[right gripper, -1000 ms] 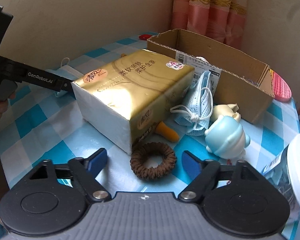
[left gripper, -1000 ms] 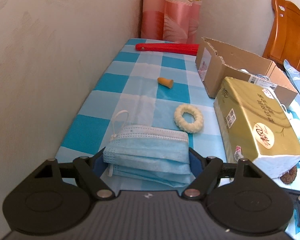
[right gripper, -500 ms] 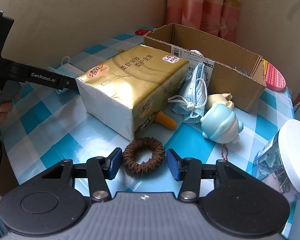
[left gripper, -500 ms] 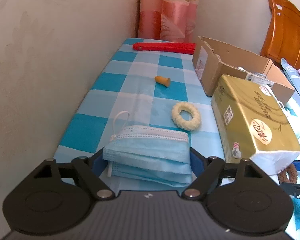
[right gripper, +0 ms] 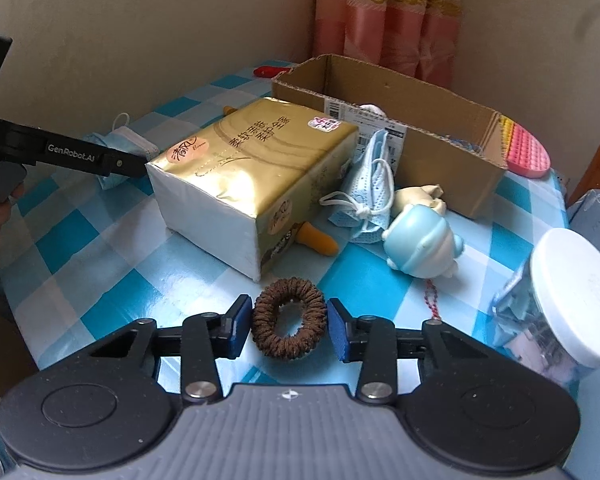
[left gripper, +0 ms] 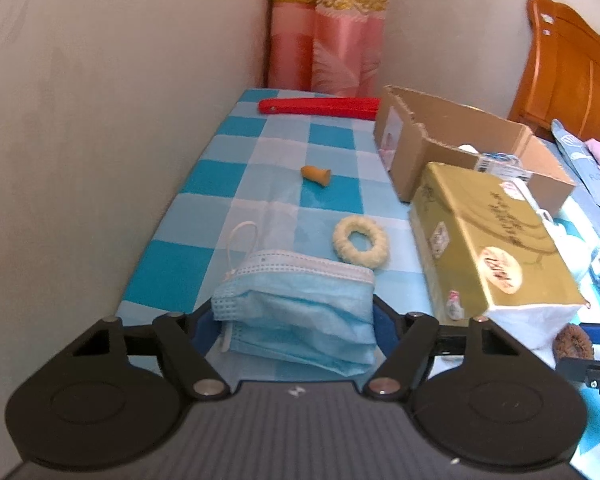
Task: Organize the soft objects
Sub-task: 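Carry the face mask into the box and open the left gripper while the right carries the scrunchie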
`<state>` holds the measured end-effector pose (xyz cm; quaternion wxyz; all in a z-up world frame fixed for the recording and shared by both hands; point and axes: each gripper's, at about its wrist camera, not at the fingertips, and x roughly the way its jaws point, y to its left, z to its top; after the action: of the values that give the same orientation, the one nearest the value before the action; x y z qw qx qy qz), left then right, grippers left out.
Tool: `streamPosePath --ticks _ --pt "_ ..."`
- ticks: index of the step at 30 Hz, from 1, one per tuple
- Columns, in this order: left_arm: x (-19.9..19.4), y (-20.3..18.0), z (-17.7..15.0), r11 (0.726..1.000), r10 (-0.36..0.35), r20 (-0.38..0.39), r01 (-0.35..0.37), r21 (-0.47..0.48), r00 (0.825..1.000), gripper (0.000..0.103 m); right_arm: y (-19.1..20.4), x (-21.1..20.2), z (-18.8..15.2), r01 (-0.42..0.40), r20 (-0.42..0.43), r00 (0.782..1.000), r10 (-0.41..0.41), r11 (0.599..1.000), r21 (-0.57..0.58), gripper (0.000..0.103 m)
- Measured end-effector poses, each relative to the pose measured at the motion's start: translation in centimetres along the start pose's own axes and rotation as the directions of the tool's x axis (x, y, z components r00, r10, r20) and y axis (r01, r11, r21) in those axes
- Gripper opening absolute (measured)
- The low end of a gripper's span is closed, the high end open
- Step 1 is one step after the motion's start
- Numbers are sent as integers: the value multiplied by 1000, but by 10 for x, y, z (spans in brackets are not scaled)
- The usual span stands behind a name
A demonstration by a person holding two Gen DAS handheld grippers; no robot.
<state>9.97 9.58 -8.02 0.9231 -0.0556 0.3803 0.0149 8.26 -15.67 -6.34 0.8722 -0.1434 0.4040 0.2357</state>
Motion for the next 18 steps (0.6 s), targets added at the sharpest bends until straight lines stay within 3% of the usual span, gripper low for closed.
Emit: streamPosePath --ticks 18 --pt "-60 -30 16 985 -126 29 122 119 992 73 -18 -47 14 23 85 996 -25 1000 18 46"
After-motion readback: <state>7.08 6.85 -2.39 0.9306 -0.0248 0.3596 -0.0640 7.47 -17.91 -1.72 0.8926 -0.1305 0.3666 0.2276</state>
